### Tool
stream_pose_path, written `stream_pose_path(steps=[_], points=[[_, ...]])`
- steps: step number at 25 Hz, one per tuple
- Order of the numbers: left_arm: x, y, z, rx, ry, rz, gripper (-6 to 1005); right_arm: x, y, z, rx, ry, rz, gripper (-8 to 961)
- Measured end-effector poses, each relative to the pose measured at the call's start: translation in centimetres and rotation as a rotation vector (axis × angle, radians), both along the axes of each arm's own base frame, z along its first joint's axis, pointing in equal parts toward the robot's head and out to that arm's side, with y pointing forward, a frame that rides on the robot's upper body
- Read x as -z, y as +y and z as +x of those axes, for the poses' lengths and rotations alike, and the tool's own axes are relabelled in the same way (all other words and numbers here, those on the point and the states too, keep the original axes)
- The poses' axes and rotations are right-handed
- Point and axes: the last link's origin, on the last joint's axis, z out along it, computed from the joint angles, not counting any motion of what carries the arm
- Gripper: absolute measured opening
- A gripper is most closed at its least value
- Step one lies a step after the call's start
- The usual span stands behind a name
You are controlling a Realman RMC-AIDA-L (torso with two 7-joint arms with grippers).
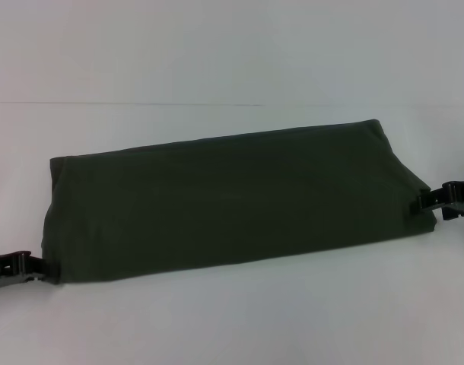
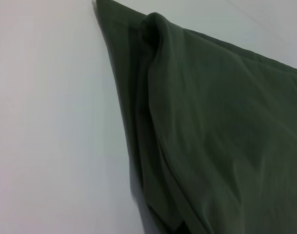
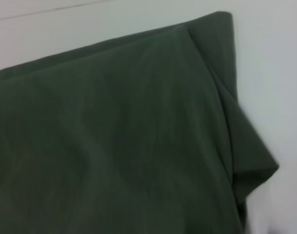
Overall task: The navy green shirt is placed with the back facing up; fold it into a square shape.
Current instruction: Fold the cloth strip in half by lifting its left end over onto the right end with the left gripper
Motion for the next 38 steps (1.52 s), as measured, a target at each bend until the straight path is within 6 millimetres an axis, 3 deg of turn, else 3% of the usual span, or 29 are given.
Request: stream_pose_path(steps=[15, 28, 38], points=[[0.0, 0.1, 0.1, 0.004, 0.000, -0.002, 58, 1.8, 0.1, 0.2, -0.005, 0.003, 0.022, 654], [-0.1, 0.4, 0.3, 0.010, 0.001, -0.001, 57, 1.9, -0.2, 0.5, 0.002, 0.006, 0.027, 617], [-0.1, 0.4, 0.4, 0.012, -0.001, 0.003, 58, 1.9, -0.2, 0.5, 0.008, 0.013, 0.030, 162]])
